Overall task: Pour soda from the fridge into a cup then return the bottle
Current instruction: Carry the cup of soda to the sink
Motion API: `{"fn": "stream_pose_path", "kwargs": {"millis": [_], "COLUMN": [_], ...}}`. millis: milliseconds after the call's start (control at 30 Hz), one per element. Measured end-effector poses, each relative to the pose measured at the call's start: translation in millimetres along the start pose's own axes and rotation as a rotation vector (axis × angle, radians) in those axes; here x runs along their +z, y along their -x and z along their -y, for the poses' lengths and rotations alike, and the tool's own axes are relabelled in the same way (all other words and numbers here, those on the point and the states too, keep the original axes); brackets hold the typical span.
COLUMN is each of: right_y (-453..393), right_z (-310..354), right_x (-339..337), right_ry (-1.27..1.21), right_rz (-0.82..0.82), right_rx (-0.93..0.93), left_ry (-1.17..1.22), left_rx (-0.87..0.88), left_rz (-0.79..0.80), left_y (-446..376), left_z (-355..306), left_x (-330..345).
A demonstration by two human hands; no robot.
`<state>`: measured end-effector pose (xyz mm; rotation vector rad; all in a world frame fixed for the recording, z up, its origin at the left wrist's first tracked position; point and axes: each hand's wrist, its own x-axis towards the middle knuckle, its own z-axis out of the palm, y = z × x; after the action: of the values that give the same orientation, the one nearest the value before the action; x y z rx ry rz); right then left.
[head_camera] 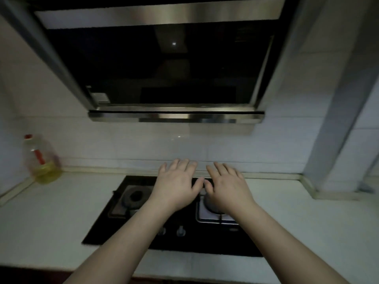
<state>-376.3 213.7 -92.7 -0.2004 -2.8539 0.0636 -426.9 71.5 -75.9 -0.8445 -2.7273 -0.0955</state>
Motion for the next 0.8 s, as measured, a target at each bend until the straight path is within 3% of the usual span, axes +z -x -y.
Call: {"fn": "stream_pose_path", "kwargs": {"millis": [433, 800], "right_y": [34.0, 137.8], "right_z": [-120.4, -192.2], "right_x": [-17.8, -37.3], "right_ry": [0.122, 0.193], "right_rz": [0.011, 0.019], "right_rx": [0.421, 0.801], "left_ry": [0.135, 0.239], "left_rx": [0.420, 0.772], "left_rz": [0.012, 0.021], "left_y": [-86.2, -101.7], "left_z": [-102.9, -238.0], "left_x": [34.7, 44.9]}}
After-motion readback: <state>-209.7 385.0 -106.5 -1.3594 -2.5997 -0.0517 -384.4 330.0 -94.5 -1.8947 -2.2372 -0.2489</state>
